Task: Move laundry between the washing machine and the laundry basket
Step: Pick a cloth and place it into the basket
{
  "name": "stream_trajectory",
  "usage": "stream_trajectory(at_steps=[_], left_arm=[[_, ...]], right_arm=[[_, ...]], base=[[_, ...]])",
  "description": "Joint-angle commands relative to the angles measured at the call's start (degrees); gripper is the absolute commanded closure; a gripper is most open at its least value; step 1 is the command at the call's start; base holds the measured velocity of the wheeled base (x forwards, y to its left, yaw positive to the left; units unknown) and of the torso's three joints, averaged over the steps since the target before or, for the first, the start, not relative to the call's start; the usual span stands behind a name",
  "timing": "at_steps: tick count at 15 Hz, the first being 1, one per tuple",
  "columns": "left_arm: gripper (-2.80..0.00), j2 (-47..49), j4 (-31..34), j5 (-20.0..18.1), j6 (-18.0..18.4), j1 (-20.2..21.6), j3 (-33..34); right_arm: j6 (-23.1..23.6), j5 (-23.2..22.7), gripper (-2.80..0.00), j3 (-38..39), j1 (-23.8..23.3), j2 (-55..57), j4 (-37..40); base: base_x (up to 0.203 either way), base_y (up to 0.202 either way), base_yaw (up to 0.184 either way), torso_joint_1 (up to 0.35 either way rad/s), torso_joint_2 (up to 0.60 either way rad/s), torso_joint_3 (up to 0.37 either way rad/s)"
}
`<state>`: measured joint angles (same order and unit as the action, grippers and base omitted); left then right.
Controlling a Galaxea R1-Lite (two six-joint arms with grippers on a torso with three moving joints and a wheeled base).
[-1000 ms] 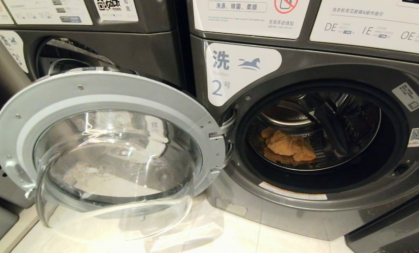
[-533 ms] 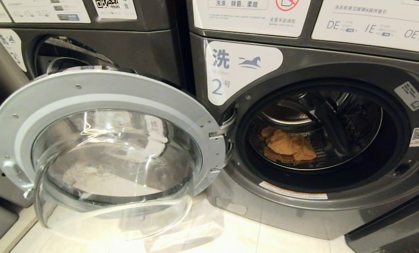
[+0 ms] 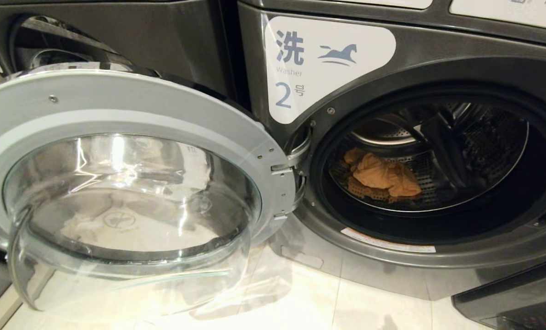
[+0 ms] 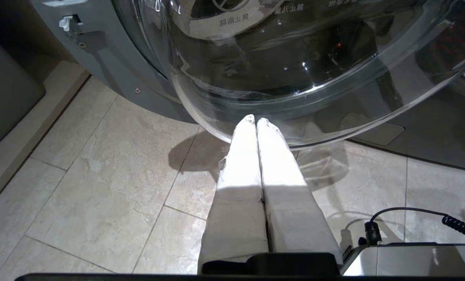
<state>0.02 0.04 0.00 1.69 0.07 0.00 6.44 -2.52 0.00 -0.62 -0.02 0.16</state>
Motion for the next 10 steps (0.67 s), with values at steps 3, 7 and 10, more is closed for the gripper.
stream_trajectory(at_steps=[3,7,10], left_arm=[[0.00,-0.02,-0.03,0.00,-0.11,0.01,0.00],[0.00,-0.02,-0.03,0.00,-0.11,0.01,0.00],[0.00,-0.02,-0.04,0.00,-0.09,0.01,0.00]], right_arm=[[0.16,-0.03,0.00,0.09,0.01,0.11,0.02],[0.24,-0.03,0.00,0.09,0.01,0.11,0.02],[0.24,-0.20,0.00,0.00,0.01,0.11,0.19]], base=[[0.000,0.000,0.000,0.005,0.00,-0.198],[0.000,0.000,0.000,0.005,0.00,-0.201],[0.000,0.000,0.000,0.006,0.00,-0.198]])
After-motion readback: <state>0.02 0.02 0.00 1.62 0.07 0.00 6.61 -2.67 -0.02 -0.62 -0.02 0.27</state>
